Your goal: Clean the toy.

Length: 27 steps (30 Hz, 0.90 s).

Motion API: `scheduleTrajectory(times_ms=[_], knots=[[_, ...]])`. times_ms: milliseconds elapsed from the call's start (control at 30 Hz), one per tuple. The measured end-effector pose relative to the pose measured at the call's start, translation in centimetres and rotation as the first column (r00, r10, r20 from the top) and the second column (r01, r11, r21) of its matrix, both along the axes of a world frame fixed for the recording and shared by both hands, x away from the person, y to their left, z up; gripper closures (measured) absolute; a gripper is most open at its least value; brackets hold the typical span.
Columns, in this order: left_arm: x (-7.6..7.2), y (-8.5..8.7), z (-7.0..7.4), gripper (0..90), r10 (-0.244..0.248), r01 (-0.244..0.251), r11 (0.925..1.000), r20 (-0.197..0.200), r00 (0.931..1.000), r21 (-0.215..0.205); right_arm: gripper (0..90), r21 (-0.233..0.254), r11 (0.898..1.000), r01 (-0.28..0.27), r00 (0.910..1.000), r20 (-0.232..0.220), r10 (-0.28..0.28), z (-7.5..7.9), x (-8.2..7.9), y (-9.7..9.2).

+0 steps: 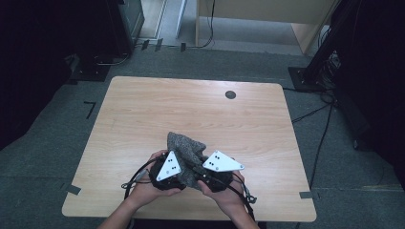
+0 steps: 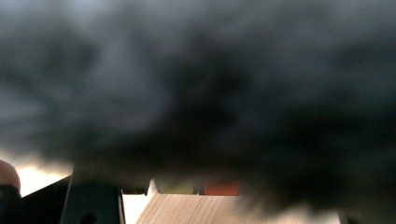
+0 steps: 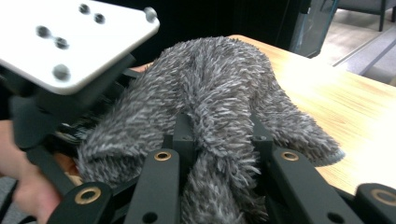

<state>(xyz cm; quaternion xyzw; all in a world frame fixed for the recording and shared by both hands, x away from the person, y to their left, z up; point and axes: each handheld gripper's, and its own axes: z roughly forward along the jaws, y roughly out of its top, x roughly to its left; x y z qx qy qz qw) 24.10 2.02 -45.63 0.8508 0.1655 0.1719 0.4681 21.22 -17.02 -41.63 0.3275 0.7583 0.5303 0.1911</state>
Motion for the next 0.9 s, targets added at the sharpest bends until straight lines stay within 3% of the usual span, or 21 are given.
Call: scheduleTrajectory(times_ms=[100, 200, 267, 367, 400, 467, 500, 567, 633, 733, 767, 900], knots=[[0.1, 0.2, 0.0, 34.1, 0.005, -0.005, 1.0000, -0.002, 1.0000, -0.001, 73.5, 0.012, 0.999, 0.049, 0.9988, -0.008, -0.049, -0.3, 0.8, -1.1], [0.3, 0.4, 0.0, 34.1, 0.013, -0.013, 0.9999, -0.004, 0.9999, -0.006, 73.6, 0.028, 0.992, 0.123, 0.9916, -0.043, -0.122, -0.5, 1.6, -2.6], [0.5, 0.8, 0.2, 34.1, 0.021, -0.021, 0.9994, -0.008, 0.9998, -0.027, 73.6, 0.036, 0.988, 0.152, 0.9877, -0.043, -0.150, -0.2, 1.6, -3.3], [0.6, 0.8, 0.2, 34.1, 0.026, -0.027, 0.9994, -0.010, 0.9996, -0.022, 73.5, 0.062, 0.989, 0.137, 0.9904, -0.027, -0.136, 0.2, 1.4, -3.5], [0.6, 0.6, 0.1, 34.1, 0.026, -0.026, 0.9995, -0.010, 0.9996, -0.015, 73.4, 0.071, 0.993, 0.097, 0.9953, -0.010, -0.096, 0.6, 0.9, -3.0], [0.5, 0.4, 0.0, 34.1, 0.018, -0.019, 0.9997, -0.010, 0.9998, -0.014, 73.2, 0.065, 0.997, 0.034, 0.9994, 0.007, -0.034, 0.7, 0.3, -1.9], [0.5, 0.4, 0.0, 34.1, 0.018, -0.019, 0.9997, -0.010, 0.9998, -0.014, 73.2, 0.065, 0.997, 0.034, 0.9994, 0.007, -0.034, 0.7, 0.3, -1.9], [0.3, 0.3, 0.0, 34.1, 0.011, -0.012, 0.9999, -0.004, 0.9999, -0.012, 73.0, 0.051, 0.999, -0.018, 0.9998, 0.008, 0.018, 0.6, -0.2, -0.8], [0.3, 0.3, 0.1, 34.1, 0.017, -0.017, 0.9998, -0.002, 0.9999, -0.013, 73.0, 0.032, 0.999, -0.020, 0.9997, 0.013, 0.019, 0.4, -0.2, -0.4], [0.3, 0.5, 0.2, 34.1, 0.027, -0.027, 0.9996, 0.002, 0.9996, -0.008, 73.3, 0.034, 0.999, 0.020, 0.9998, -0.011, -0.020, -0.1, 0.5, -1.0], [0.4, 0.6, 0.2, 34.1, 0.030, -0.030, 0.9995, 0.003, 0.9995, -0.007, 73.4, 0.042, 0.997, 0.068, 0.9974, -0.027, -0.067, -0.4, 1.1, -1.9], [0.6, 0.9, 0.3, 34.1, 0.049, -0.049, 0.9986, 0.002, 0.9988, -0.016, 73.4, 0.052, 0.990, 0.134, 0.9904, -0.038, -0.132, -0.2, 1.5, -3.2]])
